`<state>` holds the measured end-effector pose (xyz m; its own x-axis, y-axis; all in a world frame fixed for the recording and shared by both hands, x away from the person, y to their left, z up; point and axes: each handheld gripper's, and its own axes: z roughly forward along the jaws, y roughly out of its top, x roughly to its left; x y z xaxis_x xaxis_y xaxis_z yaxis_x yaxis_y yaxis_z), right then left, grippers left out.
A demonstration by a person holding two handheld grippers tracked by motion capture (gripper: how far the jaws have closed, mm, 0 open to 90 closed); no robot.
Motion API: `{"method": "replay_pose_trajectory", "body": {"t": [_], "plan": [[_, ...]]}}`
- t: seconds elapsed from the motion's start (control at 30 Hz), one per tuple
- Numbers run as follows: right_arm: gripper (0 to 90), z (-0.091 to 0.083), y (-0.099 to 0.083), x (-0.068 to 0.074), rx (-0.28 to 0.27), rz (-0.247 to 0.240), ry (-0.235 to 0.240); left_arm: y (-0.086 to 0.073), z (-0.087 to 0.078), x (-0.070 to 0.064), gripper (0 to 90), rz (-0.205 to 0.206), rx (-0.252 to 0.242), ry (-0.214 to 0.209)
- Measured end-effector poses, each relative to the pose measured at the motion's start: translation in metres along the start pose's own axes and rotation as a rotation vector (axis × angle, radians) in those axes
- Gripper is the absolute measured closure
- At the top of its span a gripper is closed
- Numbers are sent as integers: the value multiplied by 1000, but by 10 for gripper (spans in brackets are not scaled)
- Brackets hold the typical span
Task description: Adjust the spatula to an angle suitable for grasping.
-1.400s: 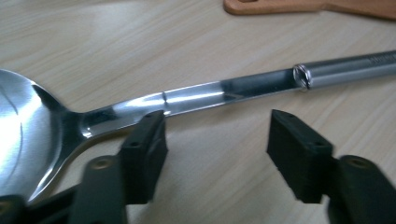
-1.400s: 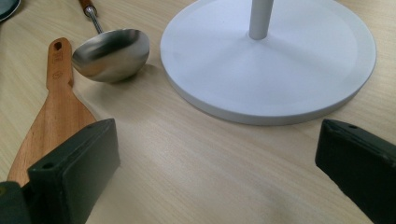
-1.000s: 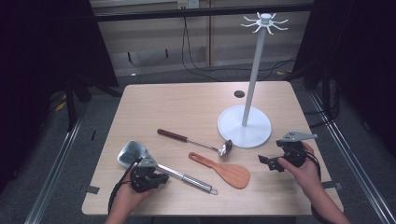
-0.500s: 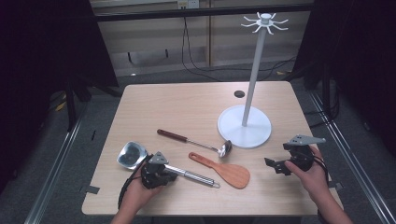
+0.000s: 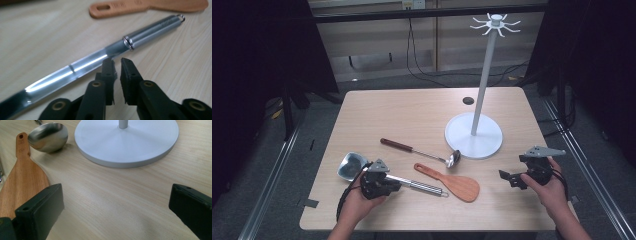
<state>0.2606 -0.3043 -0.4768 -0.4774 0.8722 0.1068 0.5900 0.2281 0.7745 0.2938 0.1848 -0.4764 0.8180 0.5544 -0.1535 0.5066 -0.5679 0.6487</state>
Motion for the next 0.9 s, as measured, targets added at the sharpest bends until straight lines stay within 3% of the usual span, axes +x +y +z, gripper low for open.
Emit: {"method": "replay_pose_trajectory", "body": {"t": [0.07, 0.17, 0.23, 0.3, 0.33, 0.47, 0.7, 0.9], "plan": [[0, 0, 0, -1, -5, 6, 4, 1, -7, 5, 703, 48, -3, 35], [0, -1, 0, -2, -8, 13, -3, 0, -10, 13, 600, 46, -21, 43], [0, -1, 0, -3, -19, 20, -6, -2, -11, 19, 489, 82, 18, 57], [0, -2, 0, -3, -19, 19, -6, -3, -9, 23, 461, 129, 24, 54], [0, -2, 0, -4, -15, 19, -4, -2, -8, 29, 398, 144, 36, 53], [0, -1, -1, -4, -14, 30, -4, 3, -6, 33, 350, 167, 30, 56], [0, -1, -2, -3, -14, 27, 0, 6, 7, 41, 317, 135, 13, 0], [0, -2, -3, -5, -12, 34, 2, -3, 9, 45, 321, 112, 57, 0]]}}
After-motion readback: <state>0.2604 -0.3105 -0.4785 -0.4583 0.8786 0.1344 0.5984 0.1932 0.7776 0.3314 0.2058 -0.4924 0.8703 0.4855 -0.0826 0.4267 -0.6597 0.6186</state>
